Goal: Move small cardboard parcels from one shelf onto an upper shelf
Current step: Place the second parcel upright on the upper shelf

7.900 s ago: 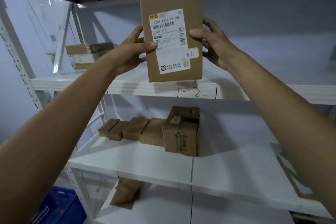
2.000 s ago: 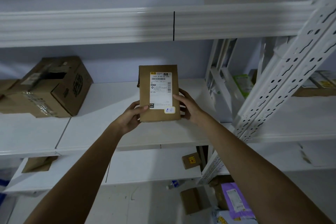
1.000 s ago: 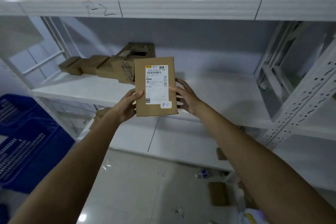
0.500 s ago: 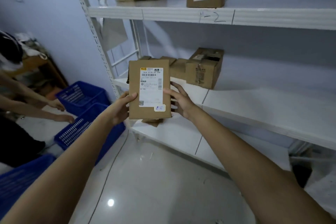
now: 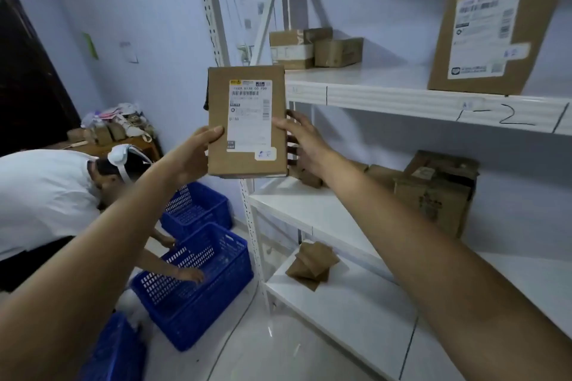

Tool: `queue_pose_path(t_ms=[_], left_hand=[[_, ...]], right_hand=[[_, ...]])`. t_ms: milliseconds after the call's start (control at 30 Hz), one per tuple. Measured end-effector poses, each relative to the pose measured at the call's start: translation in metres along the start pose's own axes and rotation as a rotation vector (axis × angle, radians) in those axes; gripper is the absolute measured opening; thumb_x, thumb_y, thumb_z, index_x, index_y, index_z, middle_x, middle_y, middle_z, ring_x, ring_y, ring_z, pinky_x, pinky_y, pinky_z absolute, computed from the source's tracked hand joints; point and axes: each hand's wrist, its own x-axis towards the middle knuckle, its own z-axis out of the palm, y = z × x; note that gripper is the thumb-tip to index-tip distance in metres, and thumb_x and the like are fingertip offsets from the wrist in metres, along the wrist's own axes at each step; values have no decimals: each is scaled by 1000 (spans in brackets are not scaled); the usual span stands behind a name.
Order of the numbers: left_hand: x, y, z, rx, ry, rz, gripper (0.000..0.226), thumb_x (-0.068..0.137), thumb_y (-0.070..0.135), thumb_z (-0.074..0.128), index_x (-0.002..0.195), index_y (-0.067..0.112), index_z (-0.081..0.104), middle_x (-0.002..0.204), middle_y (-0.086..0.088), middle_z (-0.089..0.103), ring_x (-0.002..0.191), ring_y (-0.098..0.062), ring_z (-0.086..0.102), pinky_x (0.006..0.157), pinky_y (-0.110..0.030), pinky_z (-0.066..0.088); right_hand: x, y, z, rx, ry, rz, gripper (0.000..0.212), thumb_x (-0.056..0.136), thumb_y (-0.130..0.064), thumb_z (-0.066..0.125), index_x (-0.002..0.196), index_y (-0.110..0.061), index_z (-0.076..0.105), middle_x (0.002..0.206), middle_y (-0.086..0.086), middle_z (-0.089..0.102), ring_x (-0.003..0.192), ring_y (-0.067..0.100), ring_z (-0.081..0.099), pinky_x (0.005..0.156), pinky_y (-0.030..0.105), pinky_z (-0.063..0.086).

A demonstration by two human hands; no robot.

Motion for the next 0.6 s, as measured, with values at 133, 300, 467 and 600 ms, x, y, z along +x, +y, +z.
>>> queue_pose_path(t_ms=[133,300,467,600], left_hand=[[65,41,-20,-10,-128,94,109,61,55,85,151,12,41,155,-22,41,136,-41,47,101,-56,50],[167,84,-36,-113,-187,140,103,64,46,88,151,15,43,158,-16,39,138,-34,50,103,-50,50],[256,127,-32,-190,-396,221,96,71,39,85,153,14,41,155,-14,45,137,-33,52,107,-53,46],[306,142,-21,-142,-509,251,102,67,41,88,153,15,40,156,-13,44,139,-33,48,111,-55,42]], right_hand=[[53,-46,-2,-53,35,-61,67,81,-44,76,140,-35,46,121,9,67,101,28,67,79,40,55],[111,-92,-14,-131,159,-165,71,76,-48,76,140,-32,49,126,11,68,104,28,69,78,39,59],[154,-136,-23,-196,323,-289,82,69,-50,79,142,-28,47,118,10,69,90,23,71,66,36,58],[164,-156,-38,-213,428,-300,66,83,-32,74,143,-28,46,82,1,65,49,7,62,50,22,49]])
